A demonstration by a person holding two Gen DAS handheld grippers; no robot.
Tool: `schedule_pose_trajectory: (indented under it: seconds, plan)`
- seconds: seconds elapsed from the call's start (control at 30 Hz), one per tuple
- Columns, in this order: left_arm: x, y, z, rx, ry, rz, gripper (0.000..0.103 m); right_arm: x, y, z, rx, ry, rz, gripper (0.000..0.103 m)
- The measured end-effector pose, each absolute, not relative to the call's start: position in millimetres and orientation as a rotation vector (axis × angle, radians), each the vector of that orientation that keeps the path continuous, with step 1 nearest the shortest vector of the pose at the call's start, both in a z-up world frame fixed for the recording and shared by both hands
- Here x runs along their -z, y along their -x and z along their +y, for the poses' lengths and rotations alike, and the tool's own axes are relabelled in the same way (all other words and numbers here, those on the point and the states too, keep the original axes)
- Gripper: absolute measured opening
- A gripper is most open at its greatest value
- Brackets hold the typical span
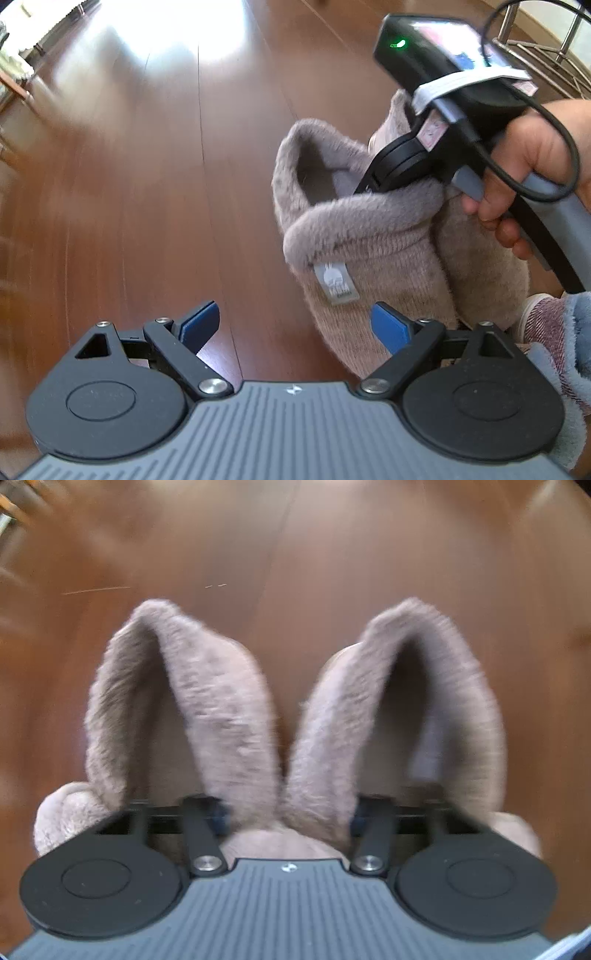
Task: Organize scattered shoes
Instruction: 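Grasp both taupe slippers by their heel collars with the right gripper, then lift the taupe slippers with the right gripper onto the middle rack shelf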
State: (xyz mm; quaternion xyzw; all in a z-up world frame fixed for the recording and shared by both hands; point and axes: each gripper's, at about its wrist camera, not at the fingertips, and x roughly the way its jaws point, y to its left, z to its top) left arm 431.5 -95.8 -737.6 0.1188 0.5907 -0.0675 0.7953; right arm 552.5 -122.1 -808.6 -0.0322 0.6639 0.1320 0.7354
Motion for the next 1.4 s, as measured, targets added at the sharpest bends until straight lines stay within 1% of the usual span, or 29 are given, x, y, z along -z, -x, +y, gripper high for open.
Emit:
schedule_pose_trajectory:
  seconds: [0.03,0.07,0.2,0.4,0.5,0.6,0.7,0.83,0.9,1.0,1.07,1.2,1.33,1.4]
  plan:
    - [736,-431,-98,0.151,-0.251,1.270,0.091,805,-547,-125,-0.300,0.061,1.429,0.030]
    - [733,-430,-102,0.161,-0.250,1.267,0.091,800,-540,-131,-0.313,0.040,1.390,0.029]
    - [715,-429,-118,0.204,-0.247,1.247,0.091,771,-515,-159,-0.321,-0.050,1.261,0.027]
    - [662,-433,-154,0.202,-0.202,1.200,0.091,689,-509,-221,-0.223,-0.134,1.076,0.026]
    - [612,-443,-194,0.265,-0.211,1.143,0.091,625,-513,-264,-0.184,-0.155,0.970,0.026]
    - [562,-454,-234,0.326,-0.220,1.086,0.091,554,-514,-317,-0.132,-0.187,0.905,0.026]
    - [513,-464,-274,0.387,-0.228,1.028,0.091,494,-520,-376,-0.064,-0.227,0.887,0.026]
    - [446,-478,-327,0.467,-0.231,0.950,0.091,391,-518,-461,0.071,-0.293,0.873,0.026]
    - [405,-487,-355,0.512,-0.206,0.912,0.091,353,-513,-490,0.124,-0.312,0.864,0.026]
    - [360,-499,-396,0.582,-0.169,0.878,0.091,300,-524,-561,0.248,-0.359,0.860,0.026]
    - [343,-505,-420,0.619,-0.169,0.865,0.091,284,-535,-590,0.303,-0.375,0.860,0.026]
    - [321,-517,-476,0.723,-0.229,0.819,0.091,268,-569,-664,0.389,-0.406,0.853,0.026]
    - [323,-528,-515,0.785,-0.283,0.802,0.091,276,-613,-720,0.432,-0.391,0.852,0.027]
    - [332,-527,-539,0.795,-0.307,0.795,0.091,290,-641,-738,0.439,-0.353,0.869,0.027]
